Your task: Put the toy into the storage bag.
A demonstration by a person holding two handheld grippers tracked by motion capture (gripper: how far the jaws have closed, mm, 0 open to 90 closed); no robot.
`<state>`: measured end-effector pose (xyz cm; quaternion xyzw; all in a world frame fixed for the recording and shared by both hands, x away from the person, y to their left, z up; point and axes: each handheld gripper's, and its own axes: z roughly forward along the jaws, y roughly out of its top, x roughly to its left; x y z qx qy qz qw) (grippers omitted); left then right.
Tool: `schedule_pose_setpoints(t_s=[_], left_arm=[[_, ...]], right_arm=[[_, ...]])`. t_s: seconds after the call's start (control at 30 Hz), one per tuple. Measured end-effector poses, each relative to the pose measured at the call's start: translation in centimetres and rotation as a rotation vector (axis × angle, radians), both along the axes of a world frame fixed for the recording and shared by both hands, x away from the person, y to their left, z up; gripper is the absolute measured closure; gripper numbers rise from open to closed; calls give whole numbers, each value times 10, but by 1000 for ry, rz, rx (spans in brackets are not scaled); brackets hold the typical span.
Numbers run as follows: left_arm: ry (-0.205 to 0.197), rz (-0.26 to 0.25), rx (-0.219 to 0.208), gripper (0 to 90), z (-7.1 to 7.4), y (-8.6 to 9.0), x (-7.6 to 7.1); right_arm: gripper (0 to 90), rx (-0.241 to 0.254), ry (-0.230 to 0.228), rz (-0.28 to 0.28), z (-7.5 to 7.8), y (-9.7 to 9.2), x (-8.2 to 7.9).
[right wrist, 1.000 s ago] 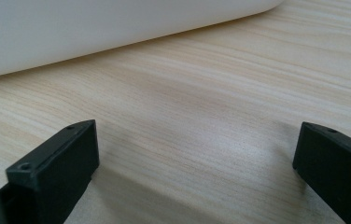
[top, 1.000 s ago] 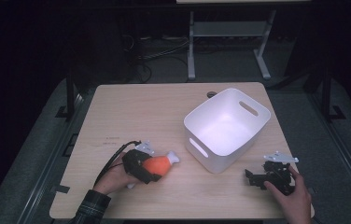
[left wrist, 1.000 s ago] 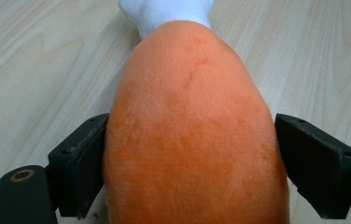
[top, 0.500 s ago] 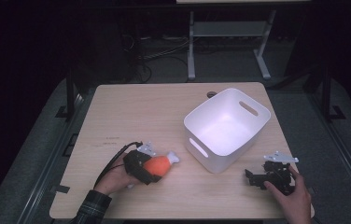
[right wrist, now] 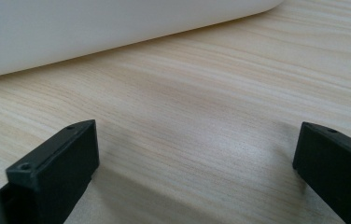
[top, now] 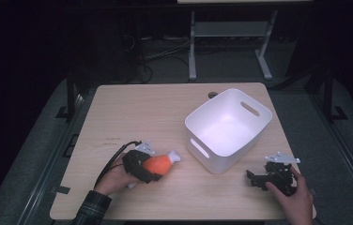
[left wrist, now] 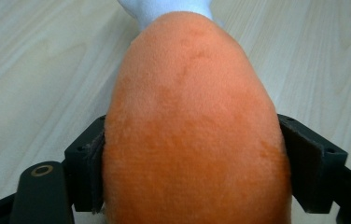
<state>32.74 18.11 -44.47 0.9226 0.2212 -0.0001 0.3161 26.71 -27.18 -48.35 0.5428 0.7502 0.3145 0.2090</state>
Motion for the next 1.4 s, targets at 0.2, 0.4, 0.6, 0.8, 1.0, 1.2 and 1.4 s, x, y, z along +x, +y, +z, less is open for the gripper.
schedule_pose_setpoints(t_s=[0.2,0.4,0.6,0.8,1.0,1.2,1.4], left_arm=[[-10,16,-43,232,9,8,2],[-30,29,-75,235,19,15,2],[-46,32,-111,234,31,22,1],[-54,27,-123,232,38,24,2],[-59,28,-117,228,45,25,4],[-74,28,-120,228,55,24,7],[-80,22,-126,228,66,21,9]], right_arm=[[0,0,0,0,0,0,0],[0,0,0,0,0,0,0],[0,0,0,0,0,0,0],[0,0,0,0,0,0,0],[0,0,0,0,0,0,0],[0,0,0,0,0,0,0],[0,0,0,0,0,0,0]])
